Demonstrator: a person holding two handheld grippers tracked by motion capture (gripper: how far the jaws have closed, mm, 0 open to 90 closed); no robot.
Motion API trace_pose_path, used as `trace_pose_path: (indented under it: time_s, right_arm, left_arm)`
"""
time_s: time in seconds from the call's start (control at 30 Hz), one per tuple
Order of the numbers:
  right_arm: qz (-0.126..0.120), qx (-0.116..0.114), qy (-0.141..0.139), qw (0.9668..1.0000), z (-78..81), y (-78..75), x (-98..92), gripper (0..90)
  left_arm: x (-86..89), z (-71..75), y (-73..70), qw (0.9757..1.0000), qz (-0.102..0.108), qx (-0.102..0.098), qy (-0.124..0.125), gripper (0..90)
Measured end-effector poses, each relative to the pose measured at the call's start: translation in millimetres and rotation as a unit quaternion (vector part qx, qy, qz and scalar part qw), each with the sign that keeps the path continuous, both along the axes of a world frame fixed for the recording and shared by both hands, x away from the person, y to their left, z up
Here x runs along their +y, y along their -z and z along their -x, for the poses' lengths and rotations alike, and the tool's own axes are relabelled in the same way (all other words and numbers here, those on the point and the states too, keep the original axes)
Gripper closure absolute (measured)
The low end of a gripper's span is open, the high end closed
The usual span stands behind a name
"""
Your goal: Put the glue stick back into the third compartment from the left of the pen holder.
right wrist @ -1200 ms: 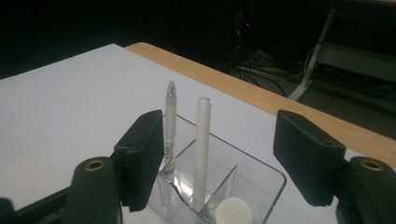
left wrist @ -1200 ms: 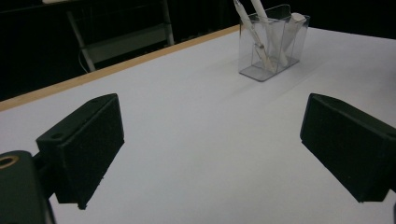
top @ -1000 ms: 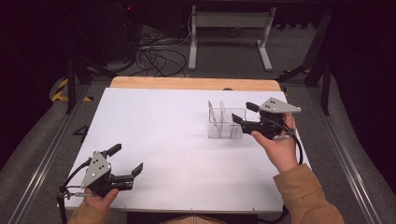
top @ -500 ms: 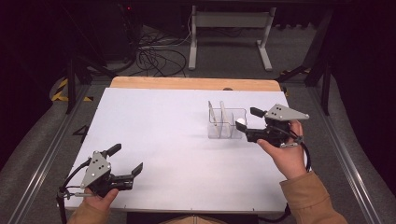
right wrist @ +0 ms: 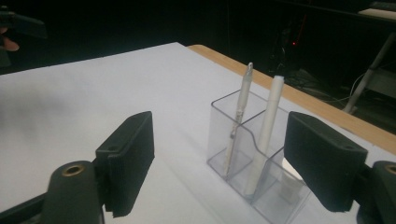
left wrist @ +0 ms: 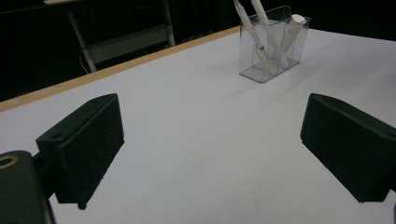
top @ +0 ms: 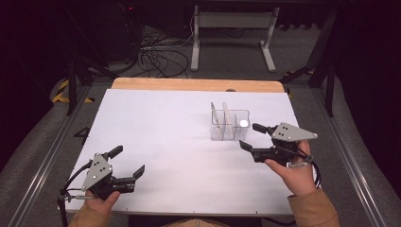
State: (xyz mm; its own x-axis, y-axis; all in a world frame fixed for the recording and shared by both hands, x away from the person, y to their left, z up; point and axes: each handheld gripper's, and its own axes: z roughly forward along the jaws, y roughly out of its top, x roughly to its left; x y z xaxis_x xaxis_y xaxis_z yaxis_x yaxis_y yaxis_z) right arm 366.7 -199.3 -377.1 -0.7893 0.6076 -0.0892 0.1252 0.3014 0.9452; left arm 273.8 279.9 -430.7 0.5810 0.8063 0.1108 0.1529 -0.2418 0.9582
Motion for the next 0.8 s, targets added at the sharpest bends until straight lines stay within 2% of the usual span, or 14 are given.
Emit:
trace_pose_path:
  time_s: [0.33,0.4,0.53,0.8]
  right_arm:
    - [-0.009,0.007,-0.003,0.9999,13.3,22.7,-8.9,24.6]
    - [-0.011,0.015,-0.003,0.9998,15.2,27.9,-10.2,24.8]
    - [-0.031,0.031,-0.009,0.999,18.3,38.1,-12.6,25.2]
    - [-0.024,0.052,-0.014,0.9983,20.5,55.8,-13.4,25.7]
  left_arm:
    - [-0.2,0.4,0.0,1.0,0.001,0.001,0.0,6.7]
    - [-0.1,0.4,-0.1,1.0,0.001,0.001,0.0,6.7]
    - [-0.3,0.1,0.0,1.0,-0.002,0.0,0.001,6.7]
    - [0.3,0.3,-0.1,1.0,-0.002,0.0,0.002,6.7]
